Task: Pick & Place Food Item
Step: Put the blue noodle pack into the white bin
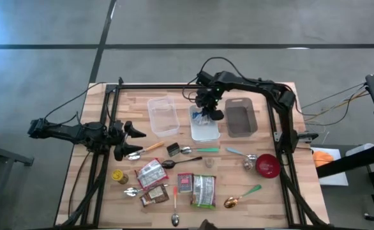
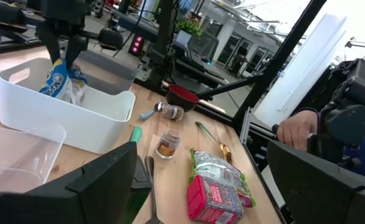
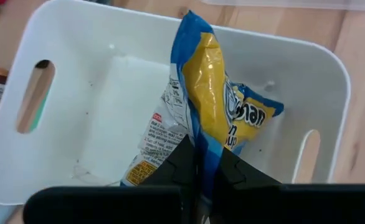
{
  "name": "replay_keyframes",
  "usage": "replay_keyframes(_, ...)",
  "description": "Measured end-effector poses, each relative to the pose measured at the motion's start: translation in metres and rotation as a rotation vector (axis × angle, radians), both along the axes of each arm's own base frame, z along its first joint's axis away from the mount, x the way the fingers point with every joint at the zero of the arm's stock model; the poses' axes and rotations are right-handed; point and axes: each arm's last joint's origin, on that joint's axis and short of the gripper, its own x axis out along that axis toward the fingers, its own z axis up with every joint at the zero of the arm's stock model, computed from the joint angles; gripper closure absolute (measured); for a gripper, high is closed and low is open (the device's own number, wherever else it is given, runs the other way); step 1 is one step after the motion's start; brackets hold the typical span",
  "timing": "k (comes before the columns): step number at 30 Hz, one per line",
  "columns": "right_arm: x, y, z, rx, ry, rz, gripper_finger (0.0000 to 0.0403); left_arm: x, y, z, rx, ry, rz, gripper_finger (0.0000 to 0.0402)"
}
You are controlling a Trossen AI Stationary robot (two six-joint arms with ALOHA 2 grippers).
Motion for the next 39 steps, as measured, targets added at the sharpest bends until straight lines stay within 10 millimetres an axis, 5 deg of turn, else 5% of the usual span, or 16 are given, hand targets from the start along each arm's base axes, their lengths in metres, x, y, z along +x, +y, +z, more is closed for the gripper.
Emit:
replay_keyframes(11,-0.002,-0.003,0.012,-0.110,0.025,-0.082,0.0392,0.000,0.000,-0.001,0.000,0.007,0.000,0.0039)
replay_keyframes(31,0.002,-0.007,0.020,-0.037,0.070,-0.360,0.0389,0.000,0.000,-0.001,-0.033,0.017,-0.009,0.0039)
replay_keyframes(39,0.002,-0.008,0.020,-0.018,0.083,-0.433,0.0299,0.000,-0.001,-0.002,-0.059,0.023,-0.027,0.0039)
